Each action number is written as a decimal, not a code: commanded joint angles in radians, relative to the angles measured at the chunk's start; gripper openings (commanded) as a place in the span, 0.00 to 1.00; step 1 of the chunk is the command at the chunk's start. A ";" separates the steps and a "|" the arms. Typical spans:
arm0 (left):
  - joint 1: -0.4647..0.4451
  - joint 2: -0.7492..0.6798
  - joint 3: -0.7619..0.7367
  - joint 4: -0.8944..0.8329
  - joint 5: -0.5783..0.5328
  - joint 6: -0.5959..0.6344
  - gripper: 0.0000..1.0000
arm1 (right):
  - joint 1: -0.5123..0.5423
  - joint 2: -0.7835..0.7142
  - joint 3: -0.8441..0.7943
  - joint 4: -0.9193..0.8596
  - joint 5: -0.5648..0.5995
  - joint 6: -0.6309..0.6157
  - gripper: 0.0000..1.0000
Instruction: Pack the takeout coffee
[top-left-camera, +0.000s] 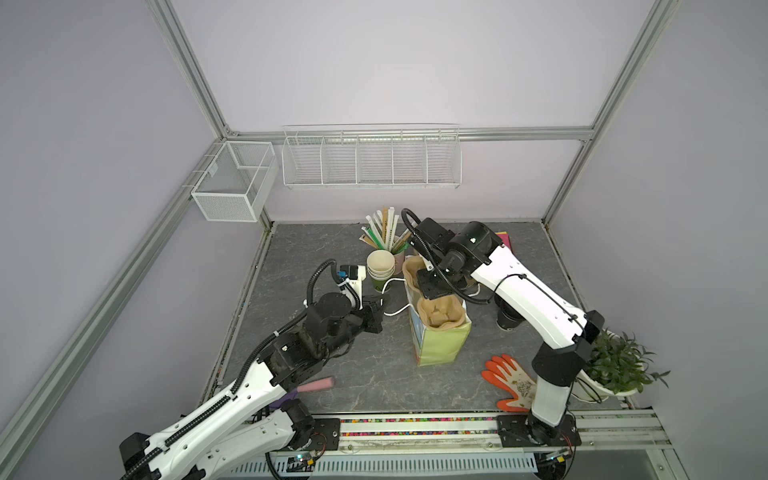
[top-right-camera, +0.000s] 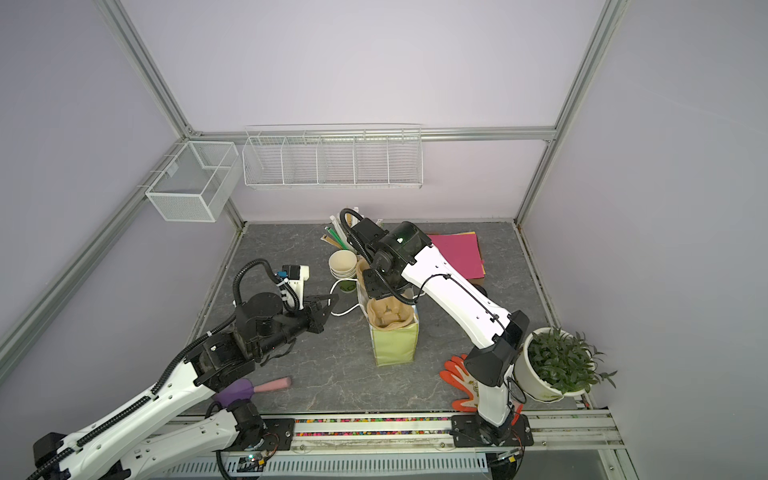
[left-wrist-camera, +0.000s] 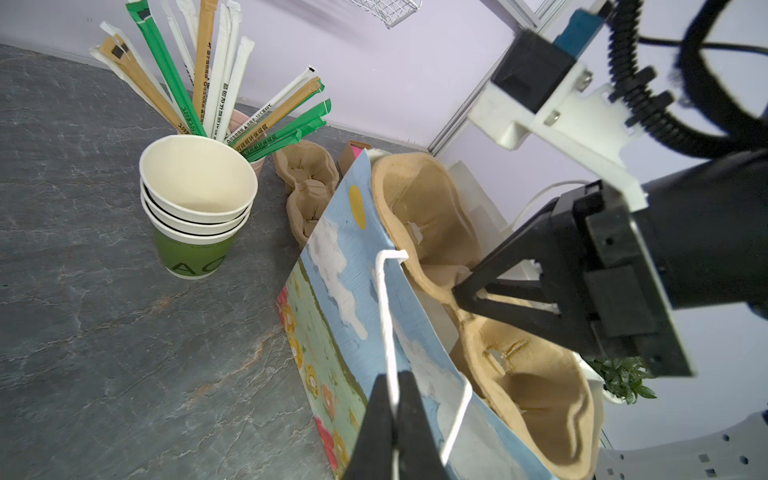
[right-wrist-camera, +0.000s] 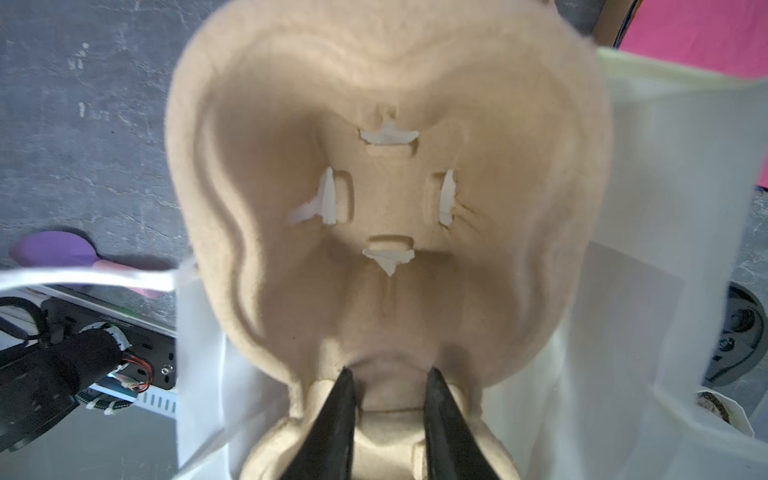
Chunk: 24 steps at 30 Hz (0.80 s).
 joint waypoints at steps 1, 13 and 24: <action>-0.004 -0.001 0.038 -0.012 -0.023 0.019 0.00 | 0.003 -0.028 -0.072 -0.012 0.011 -0.002 0.29; -0.004 -0.033 0.027 -0.042 -0.064 0.015 0.00 | -0.015 -0.077 -0.122 0.025 -0.018 0.019 0.28; -0.006 -0.033 0.033 -0.050 -0.071 0.013 0.00 | -0.038 -0.065 -0.048 -0.013 -0.097 0.039 0.29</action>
